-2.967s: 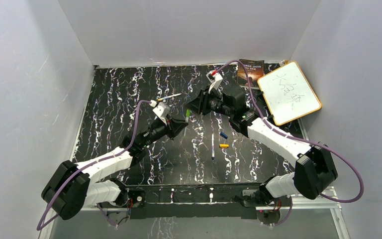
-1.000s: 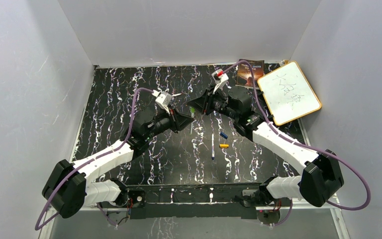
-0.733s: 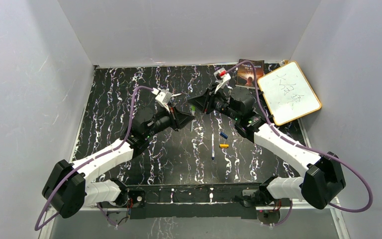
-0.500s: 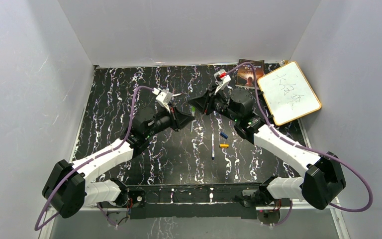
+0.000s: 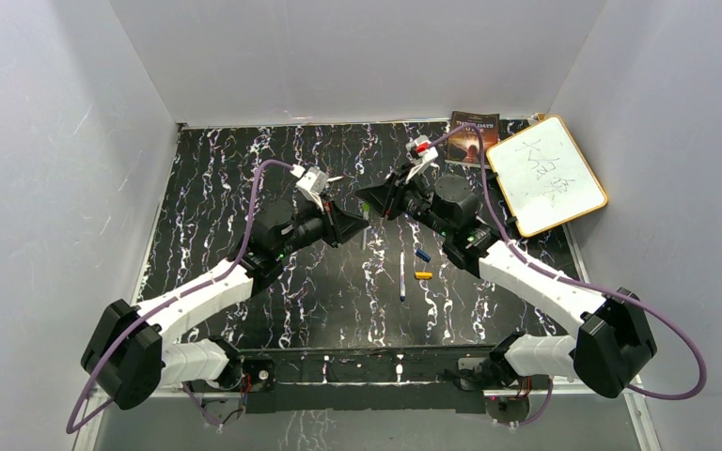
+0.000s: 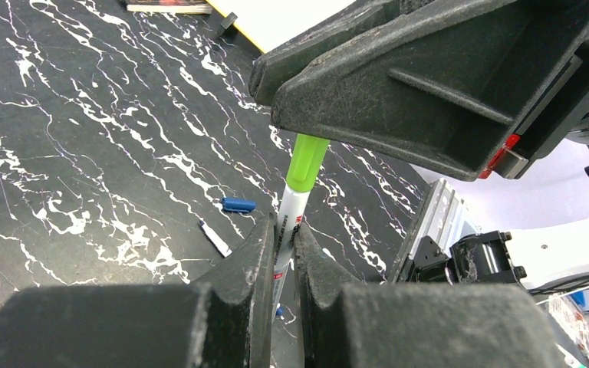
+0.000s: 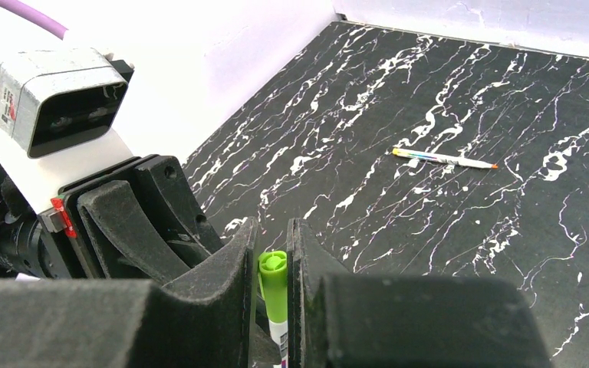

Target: Insert the pens into the pen caps

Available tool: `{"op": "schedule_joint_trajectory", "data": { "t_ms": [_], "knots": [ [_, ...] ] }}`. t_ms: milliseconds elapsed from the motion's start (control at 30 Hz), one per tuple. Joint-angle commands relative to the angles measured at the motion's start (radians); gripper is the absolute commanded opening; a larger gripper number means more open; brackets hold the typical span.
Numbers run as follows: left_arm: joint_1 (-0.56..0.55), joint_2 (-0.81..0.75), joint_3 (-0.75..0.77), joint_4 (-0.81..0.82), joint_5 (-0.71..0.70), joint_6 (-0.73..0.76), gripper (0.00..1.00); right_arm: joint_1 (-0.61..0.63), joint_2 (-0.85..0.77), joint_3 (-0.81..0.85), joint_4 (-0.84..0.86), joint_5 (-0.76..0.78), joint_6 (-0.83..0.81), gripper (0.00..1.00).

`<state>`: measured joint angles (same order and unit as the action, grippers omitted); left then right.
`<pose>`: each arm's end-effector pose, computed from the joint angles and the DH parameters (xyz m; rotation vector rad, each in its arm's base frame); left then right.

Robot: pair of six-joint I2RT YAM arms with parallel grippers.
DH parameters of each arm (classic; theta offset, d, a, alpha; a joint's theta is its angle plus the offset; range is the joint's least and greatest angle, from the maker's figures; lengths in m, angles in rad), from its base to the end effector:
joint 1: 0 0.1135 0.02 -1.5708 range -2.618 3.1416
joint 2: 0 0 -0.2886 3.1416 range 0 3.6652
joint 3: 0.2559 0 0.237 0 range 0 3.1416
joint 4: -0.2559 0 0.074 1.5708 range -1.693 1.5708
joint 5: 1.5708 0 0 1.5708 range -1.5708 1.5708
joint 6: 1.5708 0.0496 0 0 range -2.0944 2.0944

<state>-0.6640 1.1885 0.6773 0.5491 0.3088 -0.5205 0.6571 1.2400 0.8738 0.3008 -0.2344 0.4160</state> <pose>0.1977 -0.1738 0.3260 0.3809 1.6122 -1.1593 0.2177 0.1825 0.3524 -0.3958 1.6877 0.9994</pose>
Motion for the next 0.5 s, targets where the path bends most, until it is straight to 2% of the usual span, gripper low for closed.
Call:
{"op": "schedule_joint_trajectory", "data": {
  "t_ms": [0,200,333,367,433,467],
  "knots": [
    [0.045,-0.037,0.129,0.253,-0.102,-0.027,0.00,0.051,0.005,-0.068,-0.204,-0.088,-0.018,0.00],
    [0.067,-0.041,0.129,0.252,-0.080,-0.032,0.00,0.051,0.005,-0.073,-0.211,-0.084,-0.023,0.00],
    [0.067,-0.026,0.143,0.228,-0.018,-0.021,0.00,0.052,-0.001,-0.047,-0.201,-0.047,-0.032,0.00],
    [0.067,-0.026,0.139,0.229,-0.008,-0.024,0.00,0.051,-0.001,-0.032,-0.202,-0.036,-0.038,0.05],
    [0.066,-0.033,0.122,0.234,0.006,-0.031,0.00,0.051,0.007,0.012,-0.207,-0.021,-0.050,0.23],
    [0.066,-0.037,0.114,0.233,0.011,-0.031,0.00,0.051,0.013,0.024,-0.208,-0.018,-0.056,0.27]
  ]
}}
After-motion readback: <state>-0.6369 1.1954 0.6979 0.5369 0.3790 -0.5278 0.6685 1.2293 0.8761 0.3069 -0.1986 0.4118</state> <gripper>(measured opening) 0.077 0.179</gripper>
